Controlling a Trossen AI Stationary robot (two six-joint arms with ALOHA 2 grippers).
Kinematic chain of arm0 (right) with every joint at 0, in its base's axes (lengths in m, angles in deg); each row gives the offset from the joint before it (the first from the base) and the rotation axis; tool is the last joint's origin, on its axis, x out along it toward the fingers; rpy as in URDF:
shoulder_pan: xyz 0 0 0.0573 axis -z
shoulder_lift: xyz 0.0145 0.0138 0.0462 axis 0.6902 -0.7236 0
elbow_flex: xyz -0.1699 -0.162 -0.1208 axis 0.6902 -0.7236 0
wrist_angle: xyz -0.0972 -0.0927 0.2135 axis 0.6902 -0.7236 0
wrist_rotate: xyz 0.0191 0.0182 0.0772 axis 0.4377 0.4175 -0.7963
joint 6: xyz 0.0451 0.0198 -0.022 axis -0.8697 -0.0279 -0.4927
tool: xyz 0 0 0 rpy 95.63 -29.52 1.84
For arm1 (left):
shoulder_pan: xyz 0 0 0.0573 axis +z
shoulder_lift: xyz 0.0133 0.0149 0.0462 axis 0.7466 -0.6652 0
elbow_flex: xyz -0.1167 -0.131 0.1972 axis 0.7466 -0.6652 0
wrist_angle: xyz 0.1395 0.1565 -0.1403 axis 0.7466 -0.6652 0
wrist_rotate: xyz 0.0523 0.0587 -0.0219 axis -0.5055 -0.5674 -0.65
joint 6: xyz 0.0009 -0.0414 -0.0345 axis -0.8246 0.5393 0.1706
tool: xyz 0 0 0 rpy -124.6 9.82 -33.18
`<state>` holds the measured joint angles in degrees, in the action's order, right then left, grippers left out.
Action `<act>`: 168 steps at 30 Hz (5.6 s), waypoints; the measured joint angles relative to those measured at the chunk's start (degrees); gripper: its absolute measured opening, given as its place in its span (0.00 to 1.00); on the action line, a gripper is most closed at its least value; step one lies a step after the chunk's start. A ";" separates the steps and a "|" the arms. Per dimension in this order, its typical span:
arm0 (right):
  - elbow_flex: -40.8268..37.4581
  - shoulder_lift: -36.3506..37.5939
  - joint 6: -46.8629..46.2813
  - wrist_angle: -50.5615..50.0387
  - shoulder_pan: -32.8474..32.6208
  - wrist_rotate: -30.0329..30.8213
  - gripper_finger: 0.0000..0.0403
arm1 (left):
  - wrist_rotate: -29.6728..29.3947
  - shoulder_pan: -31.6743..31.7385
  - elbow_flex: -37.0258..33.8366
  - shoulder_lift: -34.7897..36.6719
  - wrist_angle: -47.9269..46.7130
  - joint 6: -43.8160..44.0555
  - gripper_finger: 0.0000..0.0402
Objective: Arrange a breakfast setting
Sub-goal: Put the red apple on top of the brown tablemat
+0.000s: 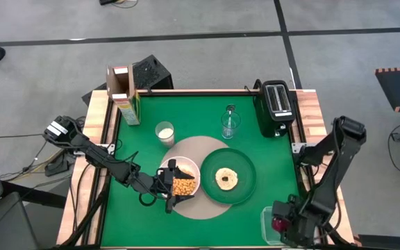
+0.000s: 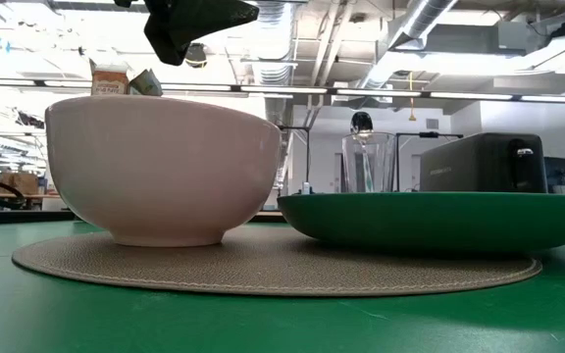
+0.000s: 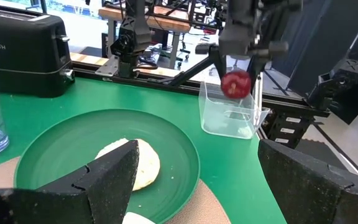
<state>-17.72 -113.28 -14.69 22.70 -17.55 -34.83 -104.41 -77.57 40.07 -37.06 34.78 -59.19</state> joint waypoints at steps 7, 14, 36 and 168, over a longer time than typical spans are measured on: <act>0.00 6.96 6.51 -0.05 2.92 10.42 0.76 | -0.08 0.02 0.00 0.00 -1.55 -2.71 0.79; 0.00 8.03 24.11 1.28 9.39 16.79 0.76 | 0.09 1.65 0.00 0.00 -1.41 -3.54 0.79; -4.81 7.97 71.55 35.54 34.44 18.71 0.76 | 8.06 6.38 0.02 0.00 4.21 -10.35 0.96; -23.82 16.38 74.62 48.13 23.09 34.34 0.96 | -18.35 23.73 22.59 -18.82 -35.34 23.12 0.64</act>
<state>-41.54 -96.90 59.93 70.83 5.54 -0.50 -122.76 -53.85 62.67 -55.89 -0.56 -36.07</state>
